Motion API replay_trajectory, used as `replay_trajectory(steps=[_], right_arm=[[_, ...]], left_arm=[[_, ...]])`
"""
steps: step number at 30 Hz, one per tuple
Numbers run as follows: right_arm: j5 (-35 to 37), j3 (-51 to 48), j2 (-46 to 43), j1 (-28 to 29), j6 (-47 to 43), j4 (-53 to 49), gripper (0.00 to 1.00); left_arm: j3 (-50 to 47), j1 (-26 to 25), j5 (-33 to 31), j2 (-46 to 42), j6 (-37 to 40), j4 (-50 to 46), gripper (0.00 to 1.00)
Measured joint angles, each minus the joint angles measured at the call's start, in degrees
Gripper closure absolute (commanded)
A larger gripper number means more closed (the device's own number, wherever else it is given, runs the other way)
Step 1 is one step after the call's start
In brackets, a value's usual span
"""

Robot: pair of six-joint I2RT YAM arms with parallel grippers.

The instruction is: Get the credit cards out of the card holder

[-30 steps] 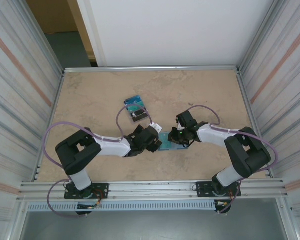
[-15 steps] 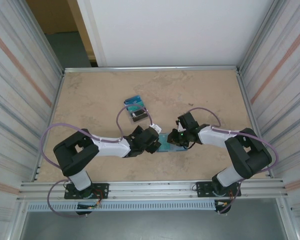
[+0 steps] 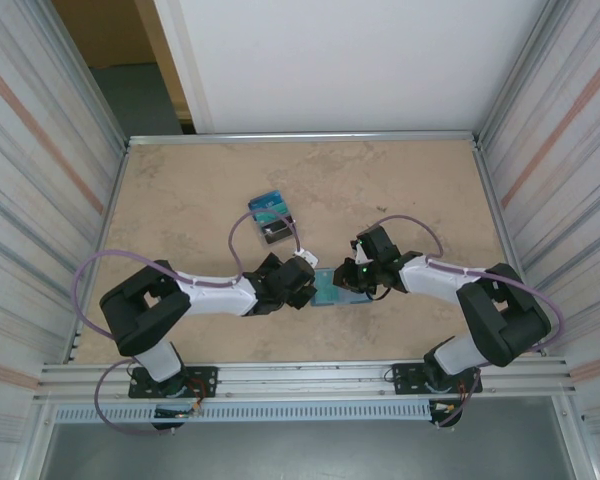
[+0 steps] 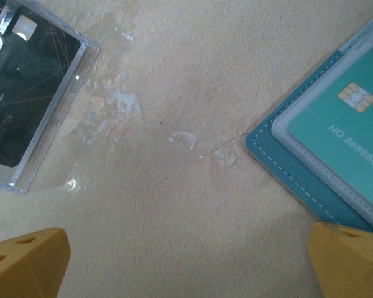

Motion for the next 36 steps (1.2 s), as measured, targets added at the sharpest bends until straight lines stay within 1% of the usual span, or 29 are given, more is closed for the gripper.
replay_trajectory(steps=[5, 10, 19, 29, 36], right_arm=[[1.7, 0.1, 0.2, 1.6, -0.2, -1.2, 0.82], [3.0, 1.2, 2.3, 3.2, -0.2, -2.3, 0.80], [3.5, 2.2, 2.9, 3.2, -0.2, -2.6, 0.80], [4.7, 2.2, -0.5, 2.9, -0.2, -4.7, 0.80], [4.7, 2.0, -0.6, 2.7, -0.2, -4.7, 0.80]], left_arm=[[0.0, 0.0, -0.1, 0.0, -0.5, 0.0, 0.01], [0.4, 0.0, -0.4, 0.0, -0.9, 0.5, 0.01], [3.4, 0.0, -1.6, 0.9, -1.3, 1.5, 0.01], [3.4, 0.0, -1.6, 2.4, -2.4, 1.5, 0.01], [3.8, 0.0, -1.6, 3.6, -2.6, 0.3, 0.01]])
